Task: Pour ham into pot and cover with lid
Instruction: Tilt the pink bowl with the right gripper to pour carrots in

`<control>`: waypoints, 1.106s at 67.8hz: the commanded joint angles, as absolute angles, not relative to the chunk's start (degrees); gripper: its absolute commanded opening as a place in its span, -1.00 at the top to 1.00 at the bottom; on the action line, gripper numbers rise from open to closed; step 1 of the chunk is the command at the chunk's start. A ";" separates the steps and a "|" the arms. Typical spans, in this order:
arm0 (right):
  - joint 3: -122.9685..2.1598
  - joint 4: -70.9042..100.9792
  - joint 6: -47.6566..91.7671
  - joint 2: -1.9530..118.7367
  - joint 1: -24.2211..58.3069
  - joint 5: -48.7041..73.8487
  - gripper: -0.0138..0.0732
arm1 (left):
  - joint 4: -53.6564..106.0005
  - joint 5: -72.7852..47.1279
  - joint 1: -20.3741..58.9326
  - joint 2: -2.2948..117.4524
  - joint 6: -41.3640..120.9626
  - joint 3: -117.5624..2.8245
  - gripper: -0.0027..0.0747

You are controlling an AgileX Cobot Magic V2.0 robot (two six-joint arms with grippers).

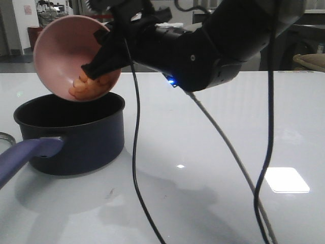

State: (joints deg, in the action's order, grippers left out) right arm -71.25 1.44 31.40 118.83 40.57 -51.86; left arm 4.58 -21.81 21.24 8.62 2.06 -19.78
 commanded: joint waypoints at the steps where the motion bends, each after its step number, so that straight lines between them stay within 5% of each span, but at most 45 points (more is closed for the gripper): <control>1: -72.70 0.76 44.61 116.43 41.61 -60.96 0.39 | 5.31 -17.17 21.64 9.16 2.04 -21.28 -0.11; 13: -72.70 0.83 58.57 119.55 43.06 -73.89 0.39 | 5.31 -17.17 21.64 9.16 2.04 -21.28 -0.11; 28: -72.80 0.98 61.50 119.68 43.39 -73.79 0.39 | 5.31 -17.17 21.64 9.16 2.04 -21.28 -0.11; 50: -73.00 11.64 21.96 119.68 43.39 -71.41 0.39 | 5.31 -17.17 21.64 9.16 2.04 -21.28 -0.11; 61: -73.00 12.16 4.75 117.57 43.39 -59.74 0.39 | 5.31 -17.17 21.64 9.16 2.04 -21.28 -0.11; 75: -73.00 12.16 2.61 109.52 43.17 -33.24 0.39 | 5.31 -17.17 21.64 9.16 2.04 -21.28 -0.11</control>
State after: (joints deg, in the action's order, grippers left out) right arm -71.25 12.55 3.87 117.47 43.43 -40.56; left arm 4.58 -21.81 21.24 8.62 2.06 -19.78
